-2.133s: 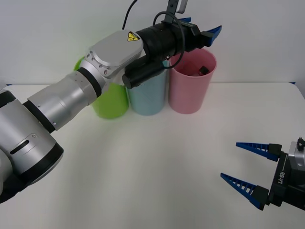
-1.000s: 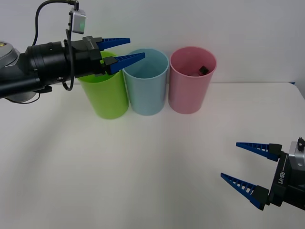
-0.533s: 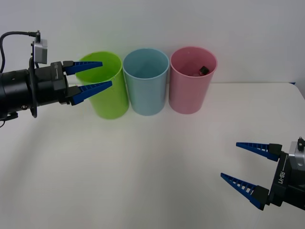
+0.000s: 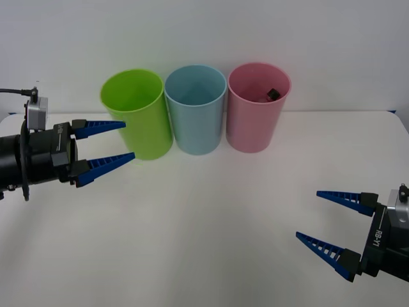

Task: Put cans in the blue bin and PET bottles in the pink bin and trash in the green bin.

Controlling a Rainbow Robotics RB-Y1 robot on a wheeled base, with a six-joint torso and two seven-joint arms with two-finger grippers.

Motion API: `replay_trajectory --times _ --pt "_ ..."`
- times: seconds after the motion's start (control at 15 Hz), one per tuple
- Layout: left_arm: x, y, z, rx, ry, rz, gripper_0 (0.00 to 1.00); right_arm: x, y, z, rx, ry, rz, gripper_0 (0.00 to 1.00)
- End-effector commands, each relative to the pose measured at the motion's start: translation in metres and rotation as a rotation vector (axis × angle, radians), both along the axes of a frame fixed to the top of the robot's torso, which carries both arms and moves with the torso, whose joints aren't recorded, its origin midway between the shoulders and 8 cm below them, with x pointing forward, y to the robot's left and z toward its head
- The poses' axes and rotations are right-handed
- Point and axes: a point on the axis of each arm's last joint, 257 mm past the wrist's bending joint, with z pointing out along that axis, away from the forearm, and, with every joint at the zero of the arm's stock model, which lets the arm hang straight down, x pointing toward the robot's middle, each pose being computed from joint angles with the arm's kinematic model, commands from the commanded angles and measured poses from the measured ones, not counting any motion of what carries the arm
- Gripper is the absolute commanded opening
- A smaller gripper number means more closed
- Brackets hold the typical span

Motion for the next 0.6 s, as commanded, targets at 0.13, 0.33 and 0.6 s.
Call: replay_trajectory --times 0.13,0.33,0.6 --pt "-0.014 0.024 -0.025 0.022 -0.012 0.041 1.0 0.0 0.0 0.0 0.0 0.0 0.0 1.0" --pt "-0.023 0.03 -0.041 -0.002 -0.019 0.078 1.0 0.0 0.0 0.0 0.0 0.0 0.0 1.0" --pt "-0.03 0.045 -0.058 0.052 -0.045 0.165 1.0 0.0 0.0 0.0 0.0 0.0 0.0 1.0"
